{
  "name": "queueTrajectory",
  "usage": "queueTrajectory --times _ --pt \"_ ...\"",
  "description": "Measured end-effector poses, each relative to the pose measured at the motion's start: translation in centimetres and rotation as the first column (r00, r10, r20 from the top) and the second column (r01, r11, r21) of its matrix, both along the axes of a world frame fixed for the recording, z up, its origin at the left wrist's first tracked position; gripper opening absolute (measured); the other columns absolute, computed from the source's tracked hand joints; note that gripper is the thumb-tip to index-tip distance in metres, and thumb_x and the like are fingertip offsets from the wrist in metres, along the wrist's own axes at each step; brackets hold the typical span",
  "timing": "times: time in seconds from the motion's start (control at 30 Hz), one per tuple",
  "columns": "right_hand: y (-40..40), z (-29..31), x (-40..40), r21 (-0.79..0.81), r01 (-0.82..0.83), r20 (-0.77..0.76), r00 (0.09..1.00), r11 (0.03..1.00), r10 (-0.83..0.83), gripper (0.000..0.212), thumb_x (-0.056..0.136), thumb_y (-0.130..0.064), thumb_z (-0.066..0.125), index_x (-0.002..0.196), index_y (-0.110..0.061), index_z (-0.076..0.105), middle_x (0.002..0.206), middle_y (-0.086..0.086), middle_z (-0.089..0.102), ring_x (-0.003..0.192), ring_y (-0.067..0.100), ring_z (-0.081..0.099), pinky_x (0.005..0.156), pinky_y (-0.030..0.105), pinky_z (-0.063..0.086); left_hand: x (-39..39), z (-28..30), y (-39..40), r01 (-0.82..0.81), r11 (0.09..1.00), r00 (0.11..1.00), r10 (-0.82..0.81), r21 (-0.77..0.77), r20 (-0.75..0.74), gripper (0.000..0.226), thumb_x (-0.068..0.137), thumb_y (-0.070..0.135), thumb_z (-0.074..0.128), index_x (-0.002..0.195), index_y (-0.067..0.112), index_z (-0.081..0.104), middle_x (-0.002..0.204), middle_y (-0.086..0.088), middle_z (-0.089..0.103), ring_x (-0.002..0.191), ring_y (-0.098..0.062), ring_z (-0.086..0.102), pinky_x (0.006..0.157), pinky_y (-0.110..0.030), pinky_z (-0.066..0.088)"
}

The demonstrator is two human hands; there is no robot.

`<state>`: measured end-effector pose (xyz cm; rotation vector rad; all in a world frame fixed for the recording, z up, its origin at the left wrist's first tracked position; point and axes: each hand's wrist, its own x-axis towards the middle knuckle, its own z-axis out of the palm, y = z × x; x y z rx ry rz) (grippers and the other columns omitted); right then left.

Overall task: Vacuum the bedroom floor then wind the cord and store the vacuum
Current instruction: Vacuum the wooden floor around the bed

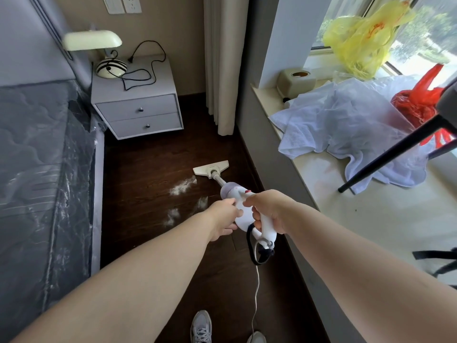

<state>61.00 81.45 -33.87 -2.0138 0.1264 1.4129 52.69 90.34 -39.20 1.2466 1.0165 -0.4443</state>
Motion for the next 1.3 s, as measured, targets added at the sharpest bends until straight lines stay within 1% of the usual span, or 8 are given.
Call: queueTrajectory --times 0.1,0.27,0.6,0.7,0.77,0.87,1.07,1.3 --pt "-0.9 0.9 0.1 -0.016 -0.02 0.011 1.0 1.0 0.02 0.008 0.091 -0.017 0.056 0.088 -0.009 0.055 0.061 0.004 0.041 0.052 0.017 0.038 0.048 0.025 0.036 -0.2 0.6 -0.8 0.011 1.0 1.0 -0.011 0.001 0.015 0.06 0.1 0.009 0.047 0.153 0.026 0.024 0.153 -0.011 0.035 0.125 -0.031 0.053 0.104 -0.041 0.043" --pt "-3.3 2.6 0.2 -0.03 -0.053 0.02 0.998 0.998 0.054 0.014 0.092 -0.015 0.054 0.081 -0.008 0.052 0.058 0.004 0.039 0.051 0.017 0.036 0.051 0.026 0.035 -0.3 2.0 -3.1 0.027 0.999 0.999 -0.027 0.017 0.027 0.056 0.1 0.01 0.047 0.151 0.023 0.028 0.151 -0.013 0.038 0.123 -0.032 0.055 0.103 -0.042 0.045" --pt "-8.7 2.7 0.3 -0.037 -0.135 0.013 0.991 0.99 0.135 0.011 0.09 -0.018 0.056 0.088 -0.007 0.053 0.057 0.003 0.04 0.049 0.016 0.038 0.05 0.026 0.037 -1.1 2.9 -9.3 0.001 1.0 1.0 -0.001 0.008 0.022 0.059 0.1 0.01 0.048 0.152 0.024 0.025 0.15 -0.013 0.04 0.124 -0.031 0.054 0.103 -0.04 0.044" --pt "-9.3 2.6 0.8 -0.052 -0.194 0.019 0.981 0.98 0.195 0.012 0.09 -0.018 0.057 0.092 -0.007 0.055 0.061 0.004 0.042 0.052 0.017 0.039 0.051 0.026 0.038 -1.0 3.0 -10.1 -0.025 1.0 0.999 0.025 0.001 0.024 0.058 0.099 0.009 0.049 0.152 0.023 0.027 0.147 -0.013 0.042 0.123 -0.029 0.054 0.102 -0.039 0.045" --pt "-9.6 2.8 1.2 -0.066 -0.234 0.027 0.971 0.97 0.236 0.012 0.09 -0.018 0.057 0.089 -0.007 0.054 0.062 0.005 0.042 0.051 0.017 0.039 0.05 0.025 0.038 -0.9 2.8 -10.5 -0.045 0.999 0.998 0.046 -0.006 0.036 0.057 0.099 0.009 0.049 0.151 0.021 0.029 0.146 -0.013 0.043 0.122 -0.028 0.055 0.101 -0.038 0.045" --pt "-9.6 3.1 1.9 -0.072 -0.262 0.022 0.964 0.962 0.264 0.013 0.091 -0.018 0.056 0.083 -0.008 0.053 0.059 0.004 0.04 0.05 0.017 0.037 0.05 0.024 0.037 -0.7 2.5 -10.7 -0.076 0.997 0.996 0.076 -0.008 0.046 0.056 0.099 0.008 0.049 0.15 0.021 0.03 0.145 -0.012 0.045 0.12 -0.027 0.055 0.102 -0.038 0.045" --pt "-7.1 2.8 1.3 -0.06 -0.281 0.007 0.959 0.958 0.282 0.013 0.092 -0.019 0.056 0.096 -0.006 0.056 0.062 0.004 0.041 0.051 0.016 0.037 0.051 0.025 0.037 -1.0 2.1 -8.8 -0.117 0.993 0.993 0.117 0.013 0.027 0.057 0.099 0.009 0.048 0.151 0.022 0.03 0.146 -0.011 0.045 0.124 -0.027 0.053 0.104 -0.039 0.044" --pt "-2.7 1.4 0.5 -0.05 -0.244 0.014 0.969 0.969 0.245 0.013 0.09 -0.018 0.057 0.097 -0.007 0.055 0.063 0.005 0.043 0.051 0.016 0.04 0.05 0.025 0.038 -1.5 1.0 -4.6 -0.142 0.99 0.99 0.142 0.008 0.02 0.059 0.099 0.009 0.048 0.152 0.024 0.027 0.148 -0.009 0.042 0.123 -0.026 0.053 0.102 -0.037 0.044"
